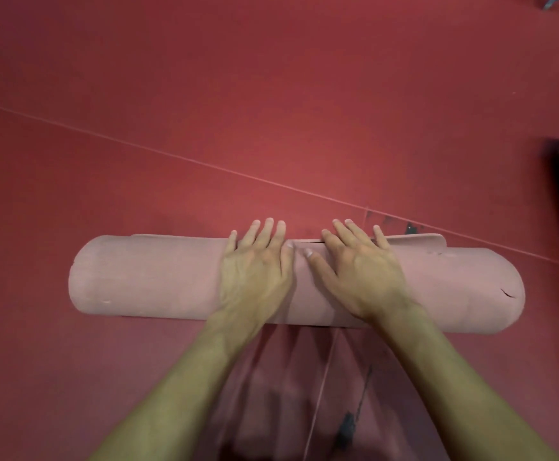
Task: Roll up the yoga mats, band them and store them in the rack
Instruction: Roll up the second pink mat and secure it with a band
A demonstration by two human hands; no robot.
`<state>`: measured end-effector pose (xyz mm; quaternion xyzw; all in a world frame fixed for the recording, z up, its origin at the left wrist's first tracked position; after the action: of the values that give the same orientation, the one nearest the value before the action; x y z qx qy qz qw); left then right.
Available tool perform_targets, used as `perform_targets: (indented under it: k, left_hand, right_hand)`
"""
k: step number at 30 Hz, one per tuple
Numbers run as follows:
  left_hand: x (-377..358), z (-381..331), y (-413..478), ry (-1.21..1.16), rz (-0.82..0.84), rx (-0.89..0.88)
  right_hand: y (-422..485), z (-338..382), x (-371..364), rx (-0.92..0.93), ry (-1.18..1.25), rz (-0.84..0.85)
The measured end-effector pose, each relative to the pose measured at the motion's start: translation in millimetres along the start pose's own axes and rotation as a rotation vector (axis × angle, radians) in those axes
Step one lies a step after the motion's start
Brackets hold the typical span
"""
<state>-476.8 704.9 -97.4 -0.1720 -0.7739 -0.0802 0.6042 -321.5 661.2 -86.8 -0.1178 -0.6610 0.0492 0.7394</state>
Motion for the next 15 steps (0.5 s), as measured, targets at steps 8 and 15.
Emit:
perform_targets:
  k: [8, 15]
  left_hand:
    - [-2, -6, 13, 0.02, -0.132, 0.107]
    - [-3, -3, 0, 0.064, 0.1, 0.062]
  right_hand:
    - [30, -5, 3, 0.027, 0.059, 0.069]
    - [21, 1, -6, 0.014, 0.044, 0.136]
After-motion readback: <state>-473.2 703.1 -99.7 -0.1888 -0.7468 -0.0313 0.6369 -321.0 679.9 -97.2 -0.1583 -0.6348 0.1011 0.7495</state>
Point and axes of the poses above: each hand's wrist, its own y-axis towards the middle knuckle, its own x-axis out of the back of the hand, z = x × y, the point moved 4 cm from there along y, towards the middle knuckle, and after that the axes turned 5 degrees about -y, right-handed, at the moved point
